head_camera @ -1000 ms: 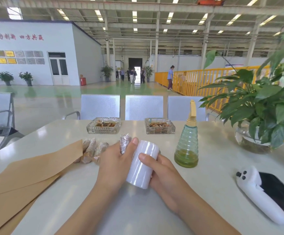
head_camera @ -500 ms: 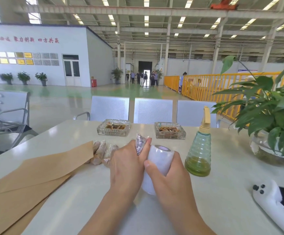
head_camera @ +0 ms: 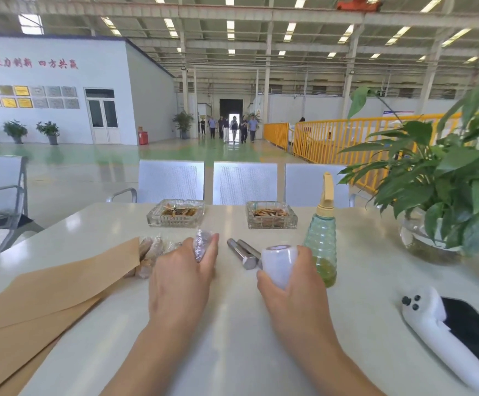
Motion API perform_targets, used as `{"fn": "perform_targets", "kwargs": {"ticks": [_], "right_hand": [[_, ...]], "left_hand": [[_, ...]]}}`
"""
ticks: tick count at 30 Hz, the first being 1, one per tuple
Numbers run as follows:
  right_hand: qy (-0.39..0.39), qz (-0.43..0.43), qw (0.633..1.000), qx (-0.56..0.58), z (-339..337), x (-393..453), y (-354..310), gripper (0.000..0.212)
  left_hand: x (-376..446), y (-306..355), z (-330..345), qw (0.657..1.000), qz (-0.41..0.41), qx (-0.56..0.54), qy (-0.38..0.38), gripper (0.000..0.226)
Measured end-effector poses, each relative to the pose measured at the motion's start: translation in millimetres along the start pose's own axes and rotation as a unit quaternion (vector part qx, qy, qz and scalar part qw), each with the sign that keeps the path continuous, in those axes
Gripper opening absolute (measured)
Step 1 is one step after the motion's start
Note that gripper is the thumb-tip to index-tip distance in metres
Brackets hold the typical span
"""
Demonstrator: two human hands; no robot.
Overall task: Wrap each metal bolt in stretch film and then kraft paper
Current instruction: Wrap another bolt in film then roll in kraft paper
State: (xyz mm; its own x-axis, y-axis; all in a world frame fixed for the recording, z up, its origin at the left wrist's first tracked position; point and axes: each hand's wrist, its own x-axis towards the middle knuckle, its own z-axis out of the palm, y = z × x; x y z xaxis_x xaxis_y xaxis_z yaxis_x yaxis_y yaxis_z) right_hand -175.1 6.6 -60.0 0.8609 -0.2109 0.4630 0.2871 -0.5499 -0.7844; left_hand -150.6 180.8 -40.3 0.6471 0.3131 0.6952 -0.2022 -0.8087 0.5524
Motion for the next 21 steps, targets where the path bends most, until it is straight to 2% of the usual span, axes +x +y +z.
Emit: {"fn": "perform_targets", "kwargs": {"ticks": [3,5,6,8,9,11,13,15,17,21], "right_hand": [[0.003,0.019,0.999,0.045,8,-2,-1,0.036],[0.003,0.050,0.991,0.122,10,-1,-2,0.035],[-0.003,0.065,0.985,0.159,10,0,-2,0.034],[-0.032,0.093,0.971,0.220,10,2,-1,0.032],[-0.050,0.108,0.963,0.241,10,2,-1,0.032],[-0.073,0.131,0.953,0.264,11,3,0,0.032],[-0.077,0.148,0.946,0.276,11,3,1,0.033],[-0.078,0.159,0.942,0.285,10,2,1,0.033],[-0.080,0.163,0.939,0.291,9,2,2,0.030],[-0.084,0.162,0.940,0.289,10,3,4,0.021]], "left_hand": [[1,-5,1,0.991,-0.049,-0.119,0.026,0.057],[3,-9,-4,0.975,-0.110,-0.194,0.009,0.054],[5,-13,-6,0.952,-0.179,-0.249,-0.012,0.058],[9,-16,-9,0.861,-0.326,-0.385,-0.070,0.060],[11,-17,-10,0.818,-0.359,-0.440,-0.094,0.058],[13,-18,-11,0.778,-0.358,-0.499,-0.132,0.052],[13,-19,-9,0.774,-0.336,-0.513,-0.157,0.042],[11,-19,-6,0.786,-0.328,-0.491,-0.180,0.035],[9,-17,-4,0.783,-0.336,-0.482,-0.204,0.044],[6,-13,-6,0.753,-0.339,-0.511,-0.238,0.054]]}}
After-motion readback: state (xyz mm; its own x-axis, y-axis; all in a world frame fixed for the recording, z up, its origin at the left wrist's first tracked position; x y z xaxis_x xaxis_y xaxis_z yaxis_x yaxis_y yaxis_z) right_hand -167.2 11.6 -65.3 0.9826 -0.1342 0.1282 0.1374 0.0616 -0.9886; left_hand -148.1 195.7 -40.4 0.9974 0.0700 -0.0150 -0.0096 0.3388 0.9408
